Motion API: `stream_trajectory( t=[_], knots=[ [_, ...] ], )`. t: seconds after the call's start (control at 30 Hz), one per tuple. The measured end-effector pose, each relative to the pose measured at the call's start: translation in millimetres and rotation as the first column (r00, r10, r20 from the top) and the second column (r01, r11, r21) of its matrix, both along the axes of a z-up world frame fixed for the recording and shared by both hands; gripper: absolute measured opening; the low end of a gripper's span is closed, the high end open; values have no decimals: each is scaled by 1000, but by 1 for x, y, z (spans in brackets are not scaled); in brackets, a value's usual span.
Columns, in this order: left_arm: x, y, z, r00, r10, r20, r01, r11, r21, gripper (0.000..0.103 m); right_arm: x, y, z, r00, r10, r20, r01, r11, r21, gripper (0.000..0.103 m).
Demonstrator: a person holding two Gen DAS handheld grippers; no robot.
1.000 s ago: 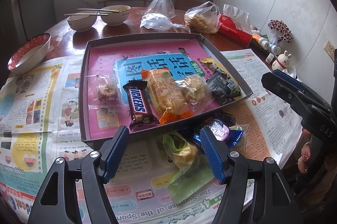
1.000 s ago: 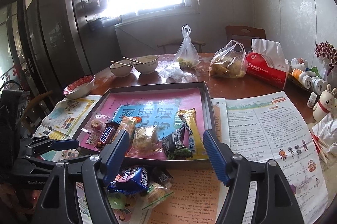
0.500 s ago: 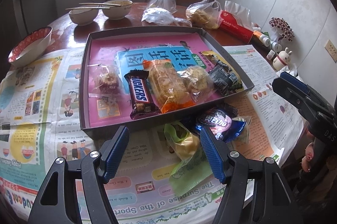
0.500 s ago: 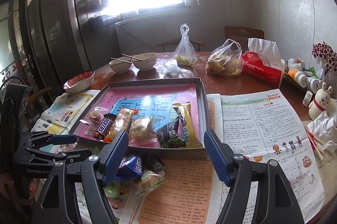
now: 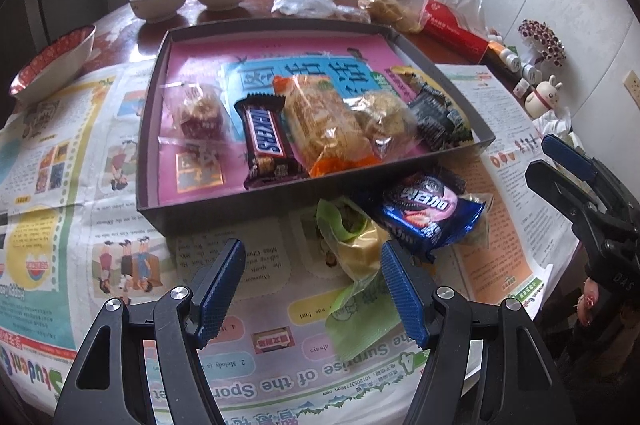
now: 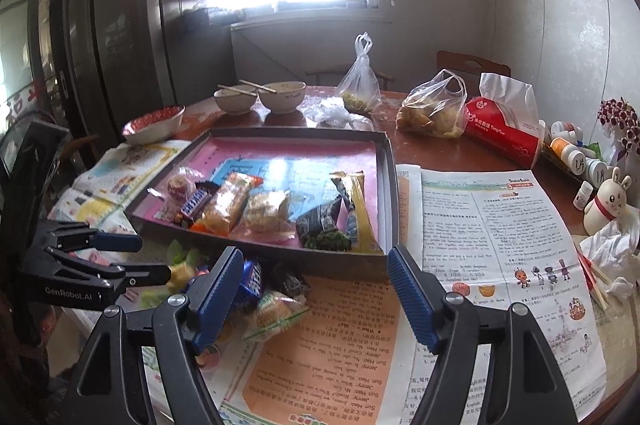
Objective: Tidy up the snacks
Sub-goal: 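Move both open tools toward the remaining snacks beside the tray, then grasp the green-wrapped snack bag with the left tool while the right tool grasps the clear cake bag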
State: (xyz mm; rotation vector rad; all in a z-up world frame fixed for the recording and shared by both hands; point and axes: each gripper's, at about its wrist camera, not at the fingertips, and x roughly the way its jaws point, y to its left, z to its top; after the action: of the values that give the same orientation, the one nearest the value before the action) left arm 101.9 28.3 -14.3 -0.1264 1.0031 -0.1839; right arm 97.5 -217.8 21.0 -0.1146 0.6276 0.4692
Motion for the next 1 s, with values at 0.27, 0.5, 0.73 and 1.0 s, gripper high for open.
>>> stream_trajectory(
  t=[0.27, 0.5, 0.73, 1.0],
  knots=[
    [3, -8, -3, 1000, -3, -4, 3, 1000, 6, 72, 0, -2, -18, 1000, 22, -20, -22, 999, -45, 74],
    [7, -15, -8, 1000, -15, -18, 15, 1000, 14, 72, -1, 2, -26, 998, 58, -37, -59, 997, -52, 74],
    [12, -19, -13, 1000, -17, -26, 17, 1000, 15, 72, -7, 20, -40, 993, 112, -43, -117, 986, -120, 74],
    [19, -18, -16, 1000, -9, -26, 10, 1000, 5, 72, -1, 29, -51, 988, 138, -65, -145, 982, -124, 74]
  ],
)
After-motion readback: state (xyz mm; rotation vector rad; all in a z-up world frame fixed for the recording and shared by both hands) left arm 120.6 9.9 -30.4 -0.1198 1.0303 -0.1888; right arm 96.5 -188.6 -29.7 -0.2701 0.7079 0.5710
